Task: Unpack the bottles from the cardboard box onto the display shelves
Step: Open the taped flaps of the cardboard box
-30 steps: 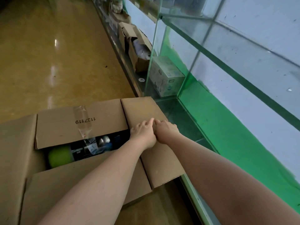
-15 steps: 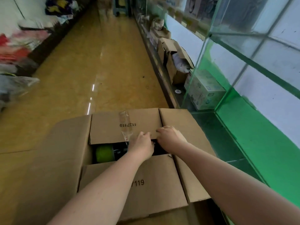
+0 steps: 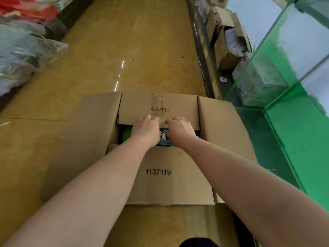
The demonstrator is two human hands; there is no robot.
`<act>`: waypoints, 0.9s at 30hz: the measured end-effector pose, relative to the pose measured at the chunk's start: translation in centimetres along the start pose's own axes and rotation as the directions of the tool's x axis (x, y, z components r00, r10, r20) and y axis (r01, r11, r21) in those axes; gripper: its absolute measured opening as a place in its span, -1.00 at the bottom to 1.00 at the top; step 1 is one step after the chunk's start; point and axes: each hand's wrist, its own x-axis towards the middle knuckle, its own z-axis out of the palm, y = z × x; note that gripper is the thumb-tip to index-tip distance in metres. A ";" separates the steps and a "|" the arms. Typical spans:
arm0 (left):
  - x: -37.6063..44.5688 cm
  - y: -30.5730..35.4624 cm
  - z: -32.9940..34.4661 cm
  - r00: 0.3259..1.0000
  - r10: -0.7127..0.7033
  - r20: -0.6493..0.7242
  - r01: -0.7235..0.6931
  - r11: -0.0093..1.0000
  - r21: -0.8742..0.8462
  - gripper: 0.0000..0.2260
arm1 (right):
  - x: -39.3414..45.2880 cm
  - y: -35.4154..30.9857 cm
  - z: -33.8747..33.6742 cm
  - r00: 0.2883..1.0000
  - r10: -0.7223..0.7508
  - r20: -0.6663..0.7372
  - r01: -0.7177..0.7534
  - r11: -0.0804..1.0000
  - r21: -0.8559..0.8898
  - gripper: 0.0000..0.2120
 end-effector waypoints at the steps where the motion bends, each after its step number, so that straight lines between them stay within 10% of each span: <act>1: 0.2 -0.2 0.3 1.000 0.003 0.000 -0.003 1.000 0.016 -0.60 | 0.4 -0.2 0.3 1.000 -0.012 -0.004 0.012 1.000 -0.010 -0.61; 14: 4.6 -3.5 3.1 0.943 0.270 -0.197 -0.183 0.910 0.371 -0.64 | 3.3 0.3 3.3 0.969 -0.095 -0.227 0.053 0.981 -0.185 -0.68; 27: 7.5 -0.1 -8.5 0.869 0.237 -0.434 -0.141 0.960 0.243 -0.77 | 6.1 -0.5 -8.4 0.882 0.030 -0.470 -0.100 0.987 -0.126 -0.74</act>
